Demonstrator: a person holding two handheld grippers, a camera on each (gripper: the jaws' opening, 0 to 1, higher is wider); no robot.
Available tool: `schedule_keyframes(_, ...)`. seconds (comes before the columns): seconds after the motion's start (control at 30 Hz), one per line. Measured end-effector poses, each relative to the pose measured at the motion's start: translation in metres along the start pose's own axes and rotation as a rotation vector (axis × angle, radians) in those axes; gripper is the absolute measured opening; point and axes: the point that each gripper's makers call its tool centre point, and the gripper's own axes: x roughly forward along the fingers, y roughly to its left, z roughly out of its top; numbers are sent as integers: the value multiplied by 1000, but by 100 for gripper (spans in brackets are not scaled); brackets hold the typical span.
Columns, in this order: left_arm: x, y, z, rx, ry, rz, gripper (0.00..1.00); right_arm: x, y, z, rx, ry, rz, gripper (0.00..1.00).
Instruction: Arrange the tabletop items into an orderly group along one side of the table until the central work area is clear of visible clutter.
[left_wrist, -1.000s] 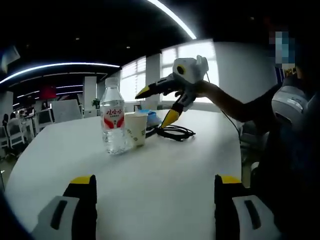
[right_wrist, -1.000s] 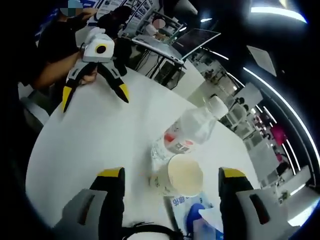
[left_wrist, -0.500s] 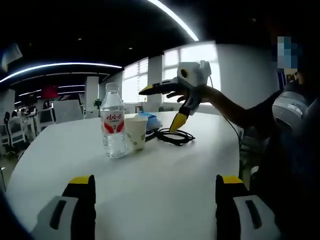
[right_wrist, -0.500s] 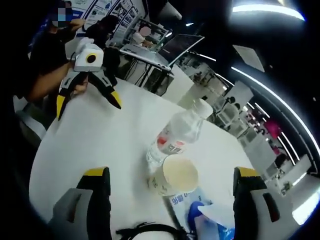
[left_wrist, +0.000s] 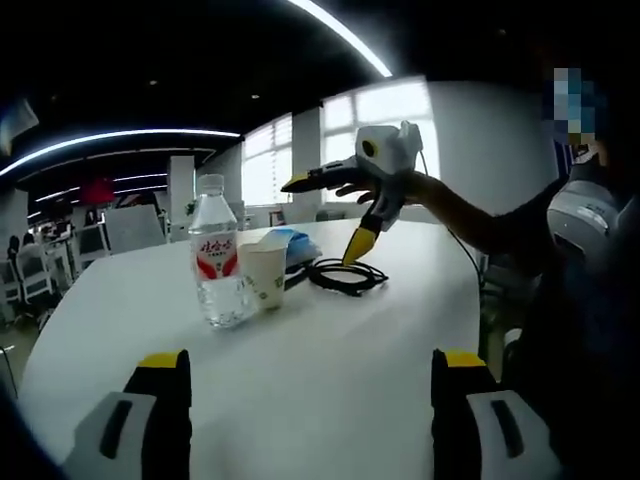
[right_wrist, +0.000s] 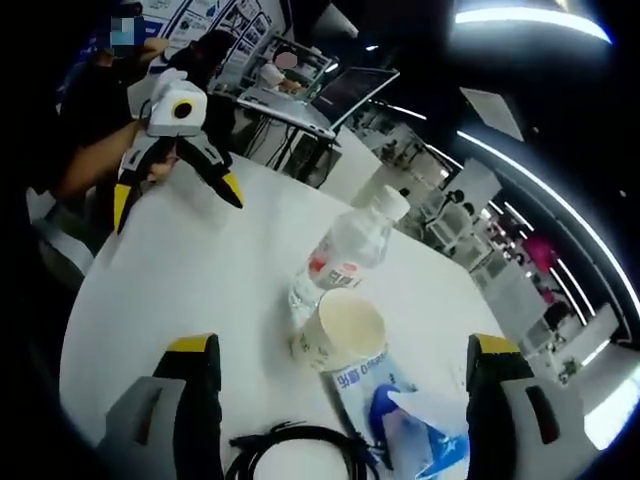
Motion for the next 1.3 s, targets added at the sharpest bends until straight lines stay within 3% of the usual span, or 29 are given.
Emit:
schedule_keyframes(0.77,34,-21,22,27,-2,-38,99,-38,-12,-40,49,30,-47,100)
schedule_keyframes(1.3,50,-34,33,55,-2,-69,98,-53,-18,-57,72,38,-69,99)
